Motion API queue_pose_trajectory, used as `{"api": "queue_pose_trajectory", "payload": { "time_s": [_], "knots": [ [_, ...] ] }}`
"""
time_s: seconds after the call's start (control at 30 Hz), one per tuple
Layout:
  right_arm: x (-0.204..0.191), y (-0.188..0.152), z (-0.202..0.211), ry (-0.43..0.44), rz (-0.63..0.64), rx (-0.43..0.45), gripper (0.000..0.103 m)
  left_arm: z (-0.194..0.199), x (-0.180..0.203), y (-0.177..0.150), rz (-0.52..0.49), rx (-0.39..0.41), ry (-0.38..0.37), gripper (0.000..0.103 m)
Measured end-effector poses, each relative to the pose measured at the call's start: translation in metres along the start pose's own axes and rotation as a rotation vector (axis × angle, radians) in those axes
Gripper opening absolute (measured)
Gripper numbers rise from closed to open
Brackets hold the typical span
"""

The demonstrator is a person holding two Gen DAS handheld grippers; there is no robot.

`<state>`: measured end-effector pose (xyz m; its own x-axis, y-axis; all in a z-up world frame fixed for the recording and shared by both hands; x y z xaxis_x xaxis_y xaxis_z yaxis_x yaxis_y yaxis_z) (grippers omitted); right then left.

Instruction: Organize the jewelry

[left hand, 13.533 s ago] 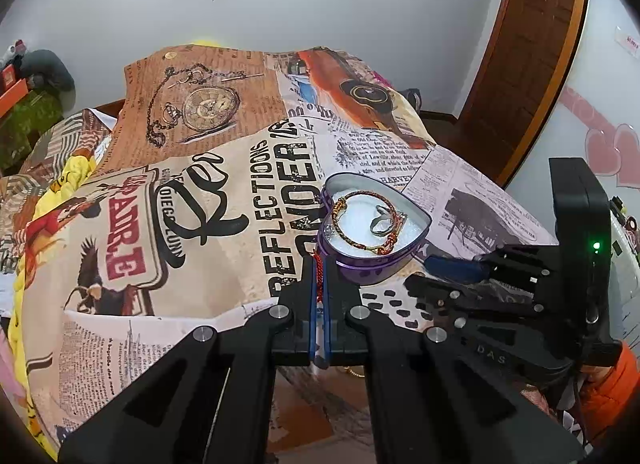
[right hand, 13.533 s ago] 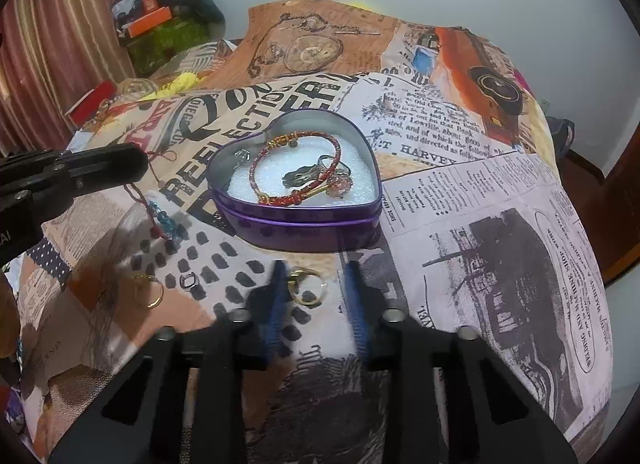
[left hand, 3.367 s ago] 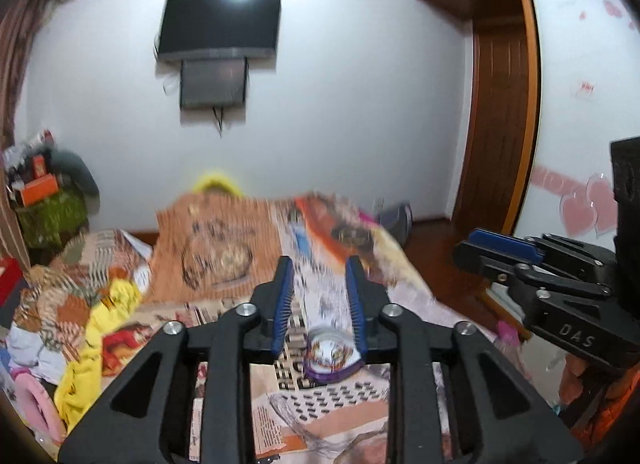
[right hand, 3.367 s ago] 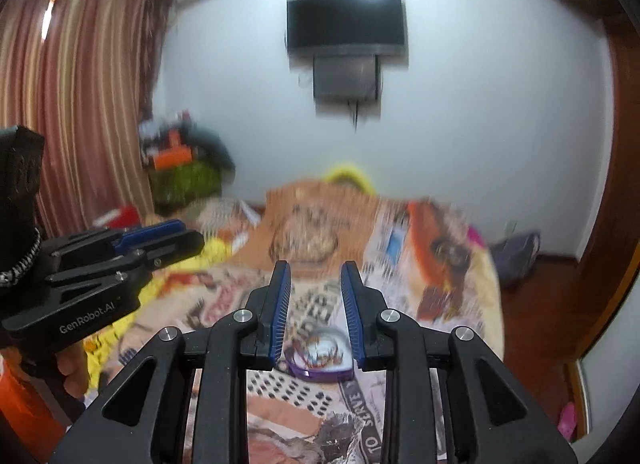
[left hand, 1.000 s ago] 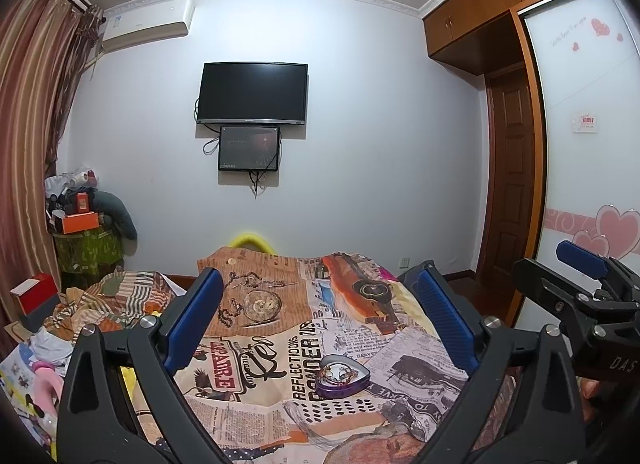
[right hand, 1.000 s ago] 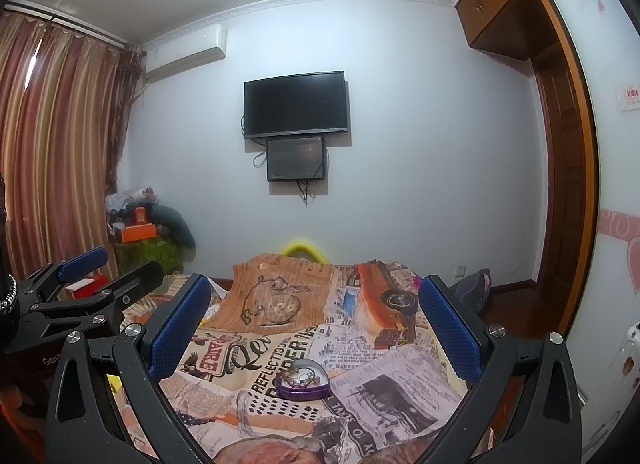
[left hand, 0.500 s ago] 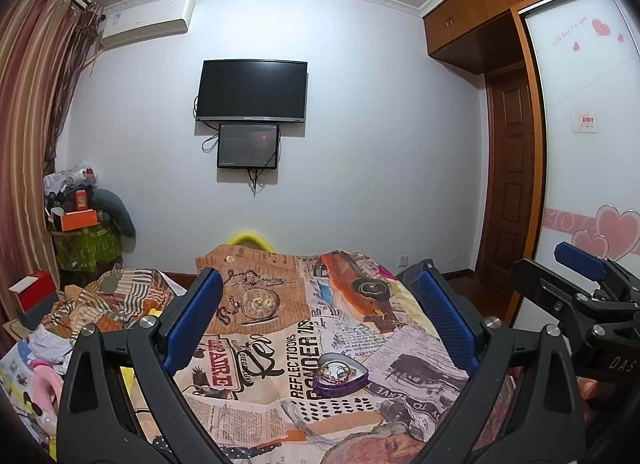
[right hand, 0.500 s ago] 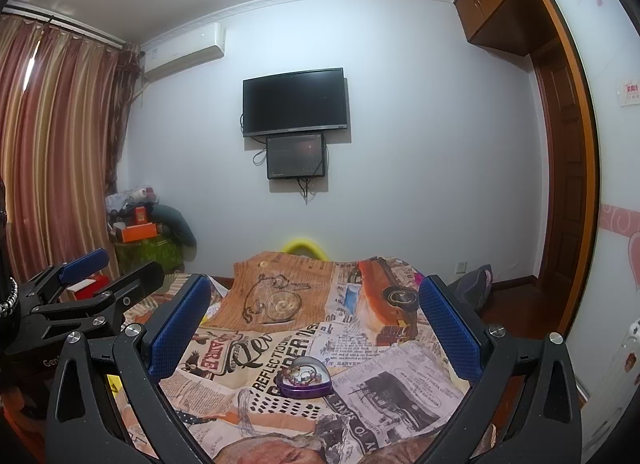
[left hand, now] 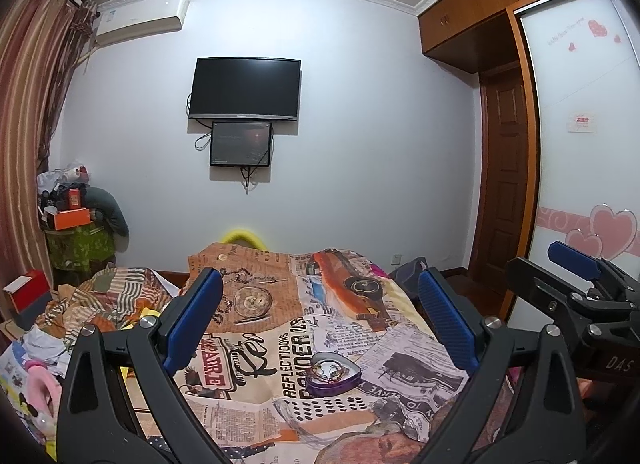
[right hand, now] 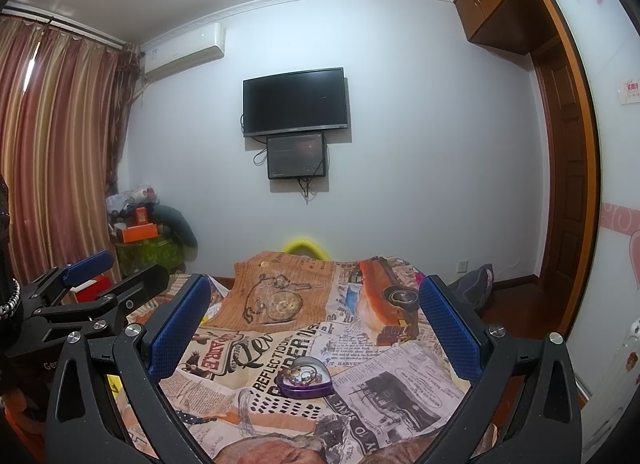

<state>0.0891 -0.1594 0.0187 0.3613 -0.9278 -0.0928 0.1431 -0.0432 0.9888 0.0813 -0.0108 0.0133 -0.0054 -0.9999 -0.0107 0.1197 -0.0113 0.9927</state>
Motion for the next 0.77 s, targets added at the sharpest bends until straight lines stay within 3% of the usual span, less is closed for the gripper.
{"api": "queue_pose_trajectory", "payload": {
  "time_s": [0.77],
  "knots": [
    [0.0081, -0.004, -0.0046, -0.004, -0.037, -0.011, 0.103, -0.011, 0.0044, -0.0042, -0.004, -0.04, -0.009, 0.099]
  ]
}}
Point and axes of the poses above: each gripper's, at about its wrist camera, not at the fingertips, and z roughly against the way its jaws point, x to its right, y to its top, the point moved 7 cm from there along -z, roughly the way its jaws point, and after that the axes turned 3 degrees about -z, right-handed, at the moved point
